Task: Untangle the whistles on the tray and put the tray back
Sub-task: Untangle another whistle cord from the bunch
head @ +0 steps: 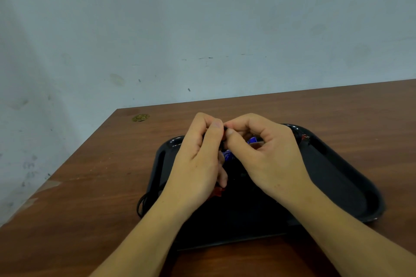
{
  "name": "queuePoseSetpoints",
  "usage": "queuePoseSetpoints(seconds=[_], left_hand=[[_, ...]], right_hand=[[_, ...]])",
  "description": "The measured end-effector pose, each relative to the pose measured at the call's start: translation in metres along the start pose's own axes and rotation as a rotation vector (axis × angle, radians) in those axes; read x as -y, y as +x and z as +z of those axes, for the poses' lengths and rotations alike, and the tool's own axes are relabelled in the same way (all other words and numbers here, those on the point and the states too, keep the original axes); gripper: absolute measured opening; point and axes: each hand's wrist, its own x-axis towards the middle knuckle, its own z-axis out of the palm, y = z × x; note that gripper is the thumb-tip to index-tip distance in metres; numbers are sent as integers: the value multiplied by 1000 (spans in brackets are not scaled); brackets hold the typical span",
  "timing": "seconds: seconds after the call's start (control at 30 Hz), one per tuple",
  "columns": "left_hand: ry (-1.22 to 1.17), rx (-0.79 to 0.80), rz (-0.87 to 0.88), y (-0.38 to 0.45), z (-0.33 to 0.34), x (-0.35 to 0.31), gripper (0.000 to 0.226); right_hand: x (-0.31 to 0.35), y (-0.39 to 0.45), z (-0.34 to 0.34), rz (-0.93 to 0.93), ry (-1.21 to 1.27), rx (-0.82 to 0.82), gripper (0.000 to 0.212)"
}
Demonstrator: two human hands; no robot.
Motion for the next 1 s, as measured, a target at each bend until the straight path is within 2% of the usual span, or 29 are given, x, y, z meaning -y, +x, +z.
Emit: queuePoseSetpoints(seconds=[0.2, 0.33, 0.43, 0.7, 1.0], left_hand=[[145, 34, -11, -2, -1, 0, 32], [176, 85, -29, 2, -6, 1, 26], [150, 108, -22, 3, -7, 2, 30], [114, 92, 67, 2, -6, 5, 32], [101, 5, 121, 2, -1, 6, 33]], right_hand=[[-8, 3, -5, -104, -166, -3, 12], [-8, 4, -8, -184, -262, 20, 21], [-7, 6, -11, -232, -301, 45, 20], [-10, 10, -12, -290, -312, 105, 17], [-7, 7, -6, -213, -210, 113, 19]])
